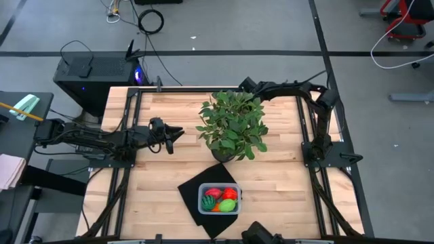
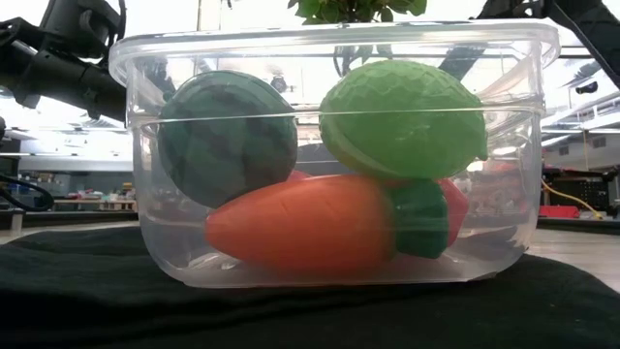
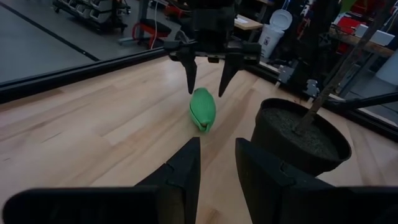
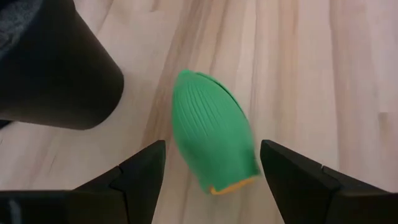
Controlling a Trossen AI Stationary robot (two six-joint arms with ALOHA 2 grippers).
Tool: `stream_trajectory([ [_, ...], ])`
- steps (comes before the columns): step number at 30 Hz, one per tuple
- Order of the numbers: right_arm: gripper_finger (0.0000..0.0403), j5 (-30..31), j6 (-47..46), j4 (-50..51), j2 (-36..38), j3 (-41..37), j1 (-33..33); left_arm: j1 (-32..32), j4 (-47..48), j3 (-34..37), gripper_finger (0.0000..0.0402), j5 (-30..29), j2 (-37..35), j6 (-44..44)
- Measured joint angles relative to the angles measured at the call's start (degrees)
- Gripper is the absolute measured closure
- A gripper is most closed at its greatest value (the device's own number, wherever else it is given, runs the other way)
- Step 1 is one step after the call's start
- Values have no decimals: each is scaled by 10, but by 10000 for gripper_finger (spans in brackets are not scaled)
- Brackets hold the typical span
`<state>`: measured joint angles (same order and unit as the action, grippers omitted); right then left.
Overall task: Pick and placing Produce into tupperware
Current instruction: Put the green corn into the transparent bin
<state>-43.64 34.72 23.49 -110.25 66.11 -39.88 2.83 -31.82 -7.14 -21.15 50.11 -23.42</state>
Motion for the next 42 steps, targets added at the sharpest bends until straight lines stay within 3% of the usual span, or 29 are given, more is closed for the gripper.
stream_trajectory([
  [16,138,10,0,-22,-26,0,28,0,2,0,294,0,0,0],
  [27,204,13,0,-12,-25,0,30,0,2,0,294,0,0,0],
  [31,208,20,-4,-12,-25,0,29,0,3,0,294,0,0,0],
  [42,207,57,-50,19,27,0,-36,0,3,0,294,0,0,0],
])
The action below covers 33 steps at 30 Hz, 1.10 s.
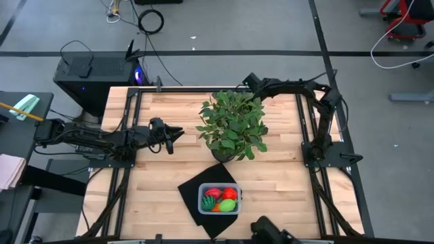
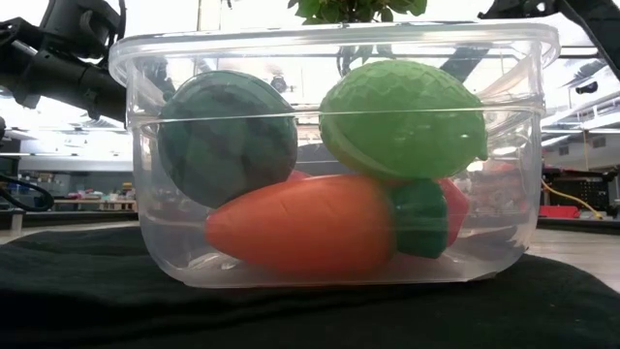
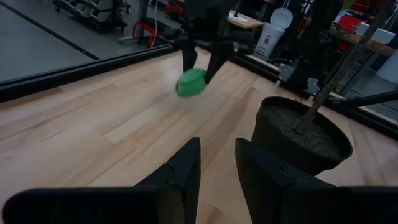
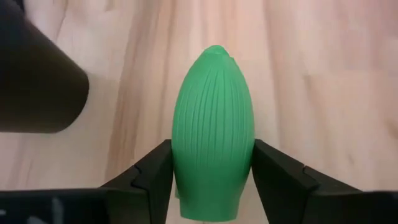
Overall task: Pick and placing Produce into tupperware
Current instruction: Put the green corn into the transparent bin
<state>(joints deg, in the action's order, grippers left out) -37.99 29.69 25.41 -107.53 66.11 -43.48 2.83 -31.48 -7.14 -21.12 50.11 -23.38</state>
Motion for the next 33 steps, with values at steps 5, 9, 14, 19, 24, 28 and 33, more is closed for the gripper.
stream_trajectory([
  [5,206,29,-27,59,49,0,-39,0,0,0,294,0,0,1],
  [9,209,56,-51,123,100,0,-62,0,0,0,294,0,0,13],
  [14,208,116,-83,227,176,0,-75,0,0,0,294,0,0,16],
  [19,208,178,-124,322,269,0,-75,0,-2,0,294,0,0,21],
  [24,209,182,-183,384,374,0,-75,0,-5,0,294,0,0,22],
  [28,208,183,-235,392,458,1,-75,0,-11,0,294,0,0,22],
  [33,209,193,-278,404,526,39,-75,0,-14,0,294,0,0,21],
])
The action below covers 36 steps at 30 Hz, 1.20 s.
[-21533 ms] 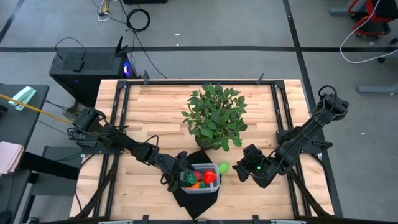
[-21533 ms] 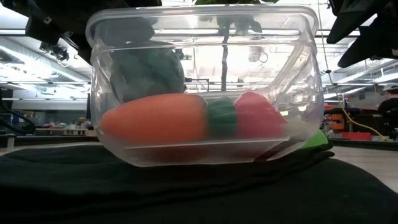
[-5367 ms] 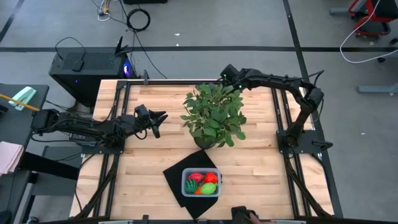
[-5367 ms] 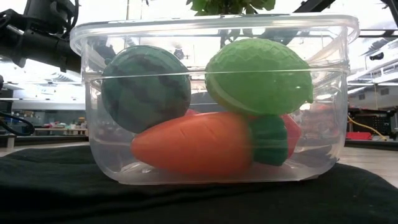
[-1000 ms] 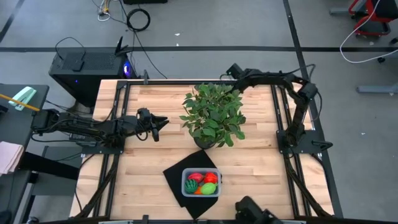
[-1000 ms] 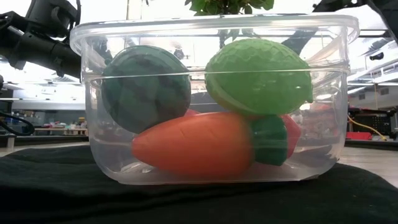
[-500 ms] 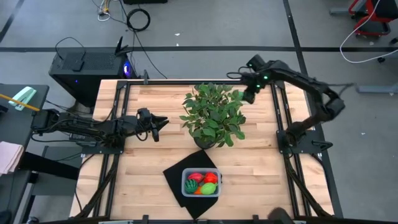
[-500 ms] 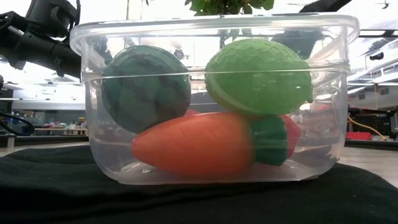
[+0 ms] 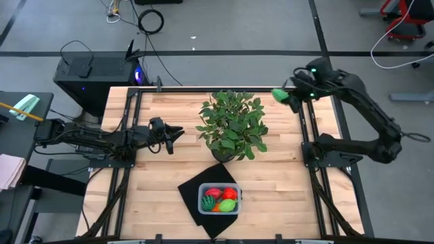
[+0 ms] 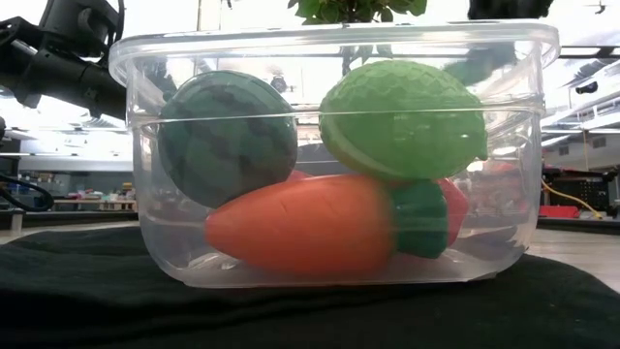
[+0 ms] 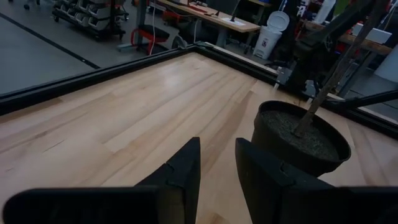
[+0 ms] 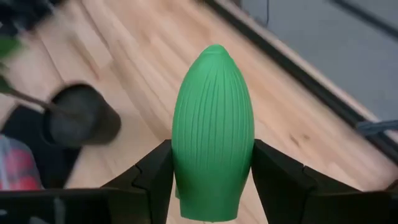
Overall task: Pick and placing Produce into tupperware
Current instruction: Put the green corn into the transparent bin
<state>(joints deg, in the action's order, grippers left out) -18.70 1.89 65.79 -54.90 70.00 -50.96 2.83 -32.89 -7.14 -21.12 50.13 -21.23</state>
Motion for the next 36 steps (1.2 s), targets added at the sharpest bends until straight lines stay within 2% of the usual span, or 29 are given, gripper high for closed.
stream_trajectory([
  [3,208,-9,-31,1,23,36,1,0,0,0,294,0,0,0],
  [12,210,-140,-118,-7,40,187,1,0,0,0,294,0,0,-1],
  [18,210,-273,-226,-77,41,252,14,0,0,0,294,0,0,0],
  [21,211,-296,-292,-120,41,267,50,0,0,0,294,0,0,0],
  [25,210,-293,-375,-165,41,271,118,0,1,0,294,0,0,0],
  [31,211,-211,-426,-234,22,271,242,0,1,0,294,0,0,0],
  [36,210,-155,-438,-356,-33,271,384,0,1,0,294,0,0,0],
])
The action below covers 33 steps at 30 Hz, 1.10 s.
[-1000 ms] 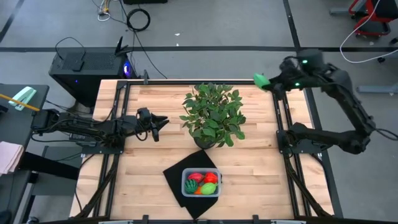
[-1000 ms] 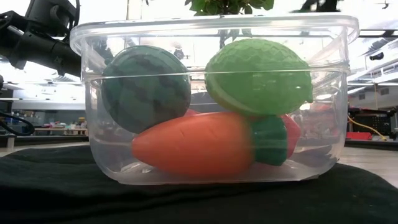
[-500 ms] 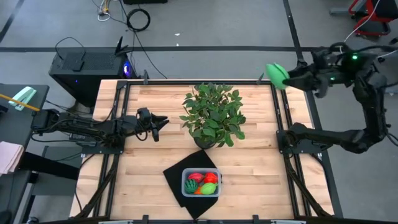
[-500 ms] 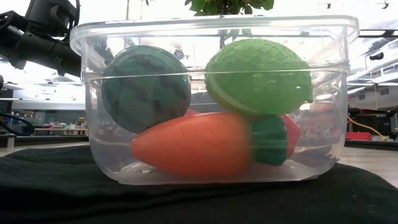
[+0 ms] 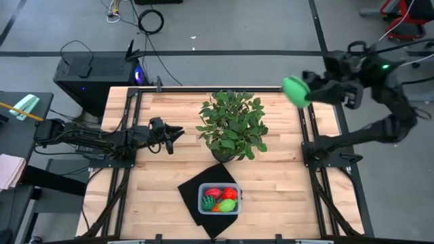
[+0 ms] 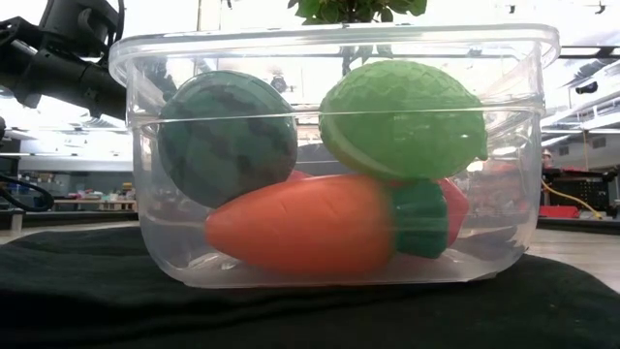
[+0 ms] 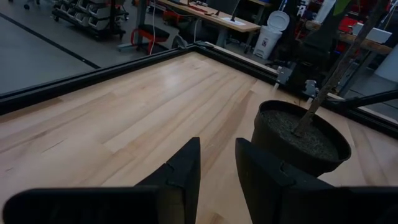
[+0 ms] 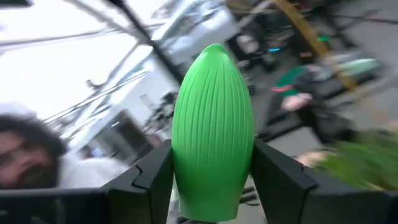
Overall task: Pick and placing Produce into tupperware
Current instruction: Put the green corn into the transparent bin
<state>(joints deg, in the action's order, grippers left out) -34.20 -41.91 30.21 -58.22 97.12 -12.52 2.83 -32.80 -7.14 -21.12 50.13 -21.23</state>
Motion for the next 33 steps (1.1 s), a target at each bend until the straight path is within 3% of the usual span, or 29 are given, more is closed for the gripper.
stream_trajectory([
  [4,212,16,25,-67,-59,0,100,0,0,0,294,0,0,5],
  [14,212,70,-17,-74,-152,-1,218,0,0,0,294,27,0,27],
  [23,212,226,-129,-64,-198,0,362,0,0,0,294,68,0,33],
  [28,212,331,-176,33,-223,0,429,0,0,0,294,98,0,58],
  [33,211,375,-229,64,-273,0,489,0,0,0,294,114,0,59],
])
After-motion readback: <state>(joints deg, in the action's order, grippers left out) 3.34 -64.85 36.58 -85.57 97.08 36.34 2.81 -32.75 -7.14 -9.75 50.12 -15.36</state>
